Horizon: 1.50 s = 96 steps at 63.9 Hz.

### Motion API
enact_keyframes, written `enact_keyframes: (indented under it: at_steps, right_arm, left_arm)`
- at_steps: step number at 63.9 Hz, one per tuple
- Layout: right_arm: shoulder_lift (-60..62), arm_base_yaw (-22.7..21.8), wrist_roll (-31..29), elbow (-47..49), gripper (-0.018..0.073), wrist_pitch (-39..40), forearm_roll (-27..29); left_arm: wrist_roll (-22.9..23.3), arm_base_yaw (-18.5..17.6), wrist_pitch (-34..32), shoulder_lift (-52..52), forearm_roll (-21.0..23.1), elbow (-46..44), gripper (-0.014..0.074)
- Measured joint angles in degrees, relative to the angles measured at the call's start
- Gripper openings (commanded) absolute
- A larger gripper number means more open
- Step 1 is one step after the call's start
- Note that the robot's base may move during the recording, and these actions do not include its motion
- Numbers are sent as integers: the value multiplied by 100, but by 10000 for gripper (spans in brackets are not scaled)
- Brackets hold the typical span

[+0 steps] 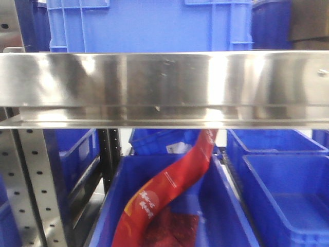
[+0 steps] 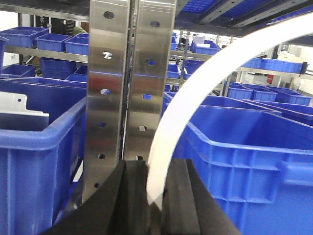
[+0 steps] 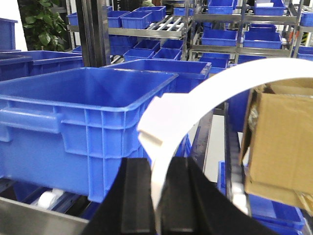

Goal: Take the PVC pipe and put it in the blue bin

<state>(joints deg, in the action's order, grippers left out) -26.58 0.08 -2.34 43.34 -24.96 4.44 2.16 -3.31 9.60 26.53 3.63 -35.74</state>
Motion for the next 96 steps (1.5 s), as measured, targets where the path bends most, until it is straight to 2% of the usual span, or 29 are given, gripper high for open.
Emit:
enact_keyframes:
  at_steps: [69, 88, 96]
  right_arm:
    - [0, 0, 0, 0, -161, 0, 0]
    - [-154, 0, 0, 0, -161, 365, 0]
    - [-565, 9, 0, 214, -161, 325, 100]
  left_arm:
    - [0, 0, 0, 0, 0, 0, -111]
    - [0, 0, 0, 75, 0, -12, -111]
    - [-22, -121, 328, 405, 26, -370, -111]
